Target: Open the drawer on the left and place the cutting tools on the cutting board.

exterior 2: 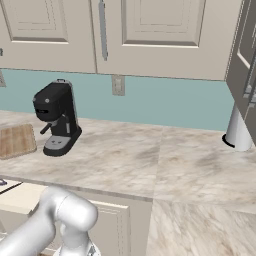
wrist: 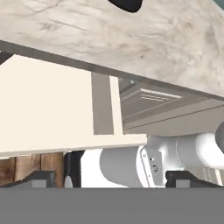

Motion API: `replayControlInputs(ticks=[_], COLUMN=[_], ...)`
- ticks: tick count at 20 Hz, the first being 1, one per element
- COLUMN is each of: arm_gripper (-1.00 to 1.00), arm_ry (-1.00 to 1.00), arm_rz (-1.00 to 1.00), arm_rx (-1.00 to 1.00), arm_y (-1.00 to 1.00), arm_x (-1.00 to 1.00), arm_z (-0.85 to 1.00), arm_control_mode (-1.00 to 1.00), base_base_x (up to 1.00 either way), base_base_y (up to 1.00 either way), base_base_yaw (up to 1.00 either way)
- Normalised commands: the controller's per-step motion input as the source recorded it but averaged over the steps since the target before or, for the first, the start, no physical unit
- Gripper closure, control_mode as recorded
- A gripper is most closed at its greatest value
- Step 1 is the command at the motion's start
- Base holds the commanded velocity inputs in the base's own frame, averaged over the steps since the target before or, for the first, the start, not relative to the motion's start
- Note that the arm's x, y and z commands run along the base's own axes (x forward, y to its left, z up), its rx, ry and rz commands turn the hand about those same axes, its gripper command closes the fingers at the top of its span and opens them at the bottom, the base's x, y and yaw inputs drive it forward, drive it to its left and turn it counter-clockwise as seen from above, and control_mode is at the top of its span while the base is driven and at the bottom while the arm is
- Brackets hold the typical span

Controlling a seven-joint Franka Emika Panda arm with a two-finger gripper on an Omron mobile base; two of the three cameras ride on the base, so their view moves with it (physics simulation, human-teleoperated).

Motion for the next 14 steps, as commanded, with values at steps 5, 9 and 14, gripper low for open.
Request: replayControlInputs(ticks=[5, 9, 14], arm_gripper=[-1.00, -1.00, -1.00], arm_ry=[0.10, 0.10, 0.07], arm_rz=[-0.08, 0.00, 0.01], arm_rx=[0.13, 0.11, 0.08], arm_y=[-0.12, 0.00, 0.00], arm_x=[0.58, 0.41, 0.08], arm_z=[0.00, -0.13, -0.41], arm_control_mode=[-1.00, -1.00, -1.00], base_base_x=[0.00, 0.00, 0.00], base_base_y=[0.00, 0.00, 0.00], base_base_yaw=[0.00, 0.00, 0.00])
